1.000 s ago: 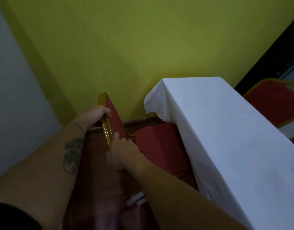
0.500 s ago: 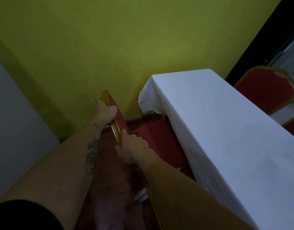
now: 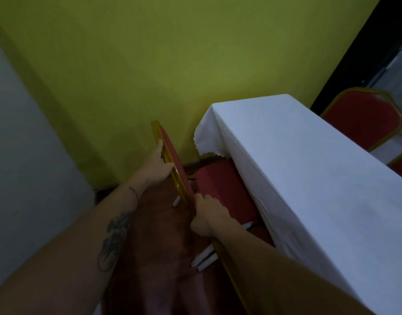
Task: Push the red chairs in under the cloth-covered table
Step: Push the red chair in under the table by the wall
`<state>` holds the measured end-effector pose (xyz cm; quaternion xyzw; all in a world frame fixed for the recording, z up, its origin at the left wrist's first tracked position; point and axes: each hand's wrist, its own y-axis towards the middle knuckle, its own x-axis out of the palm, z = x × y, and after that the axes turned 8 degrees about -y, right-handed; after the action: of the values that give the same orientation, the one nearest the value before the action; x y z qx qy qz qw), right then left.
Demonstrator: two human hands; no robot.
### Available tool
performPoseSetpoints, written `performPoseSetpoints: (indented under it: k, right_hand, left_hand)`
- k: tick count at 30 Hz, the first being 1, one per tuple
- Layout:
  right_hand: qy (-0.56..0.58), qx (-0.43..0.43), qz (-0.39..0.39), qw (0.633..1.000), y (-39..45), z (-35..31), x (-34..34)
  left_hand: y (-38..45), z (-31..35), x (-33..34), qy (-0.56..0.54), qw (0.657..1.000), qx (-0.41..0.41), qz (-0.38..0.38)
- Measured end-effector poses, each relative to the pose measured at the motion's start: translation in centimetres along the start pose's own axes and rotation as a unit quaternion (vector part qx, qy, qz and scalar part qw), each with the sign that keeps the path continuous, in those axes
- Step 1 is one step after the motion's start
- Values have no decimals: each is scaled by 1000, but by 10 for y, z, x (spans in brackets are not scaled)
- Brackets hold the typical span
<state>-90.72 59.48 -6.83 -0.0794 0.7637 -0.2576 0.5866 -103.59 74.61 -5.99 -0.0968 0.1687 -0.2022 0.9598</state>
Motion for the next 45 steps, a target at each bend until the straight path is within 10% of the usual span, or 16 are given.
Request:
performPoseSetpoints:
  k: [11, 23, 40, 45]
  right_hand:
    - [78, 11, 28, 997, -159, 61, 46]
    - [98, 11, 35, 994, -281, 124, 122]
    - [139, -12, 4, 990, -251, 148, 102]
    - [162, -11, 21, 986, -268, 186, 60]
  left_hand:
    - [-152, -22, 82, 148, 988, -47, -24]
    - [-282, -19, 194, -30, 994, -104, 2]
    - [-257, -9, 207, 2, 994, -111, -5]
    - [-254, 2, 204, 154, 983, -99, 4]
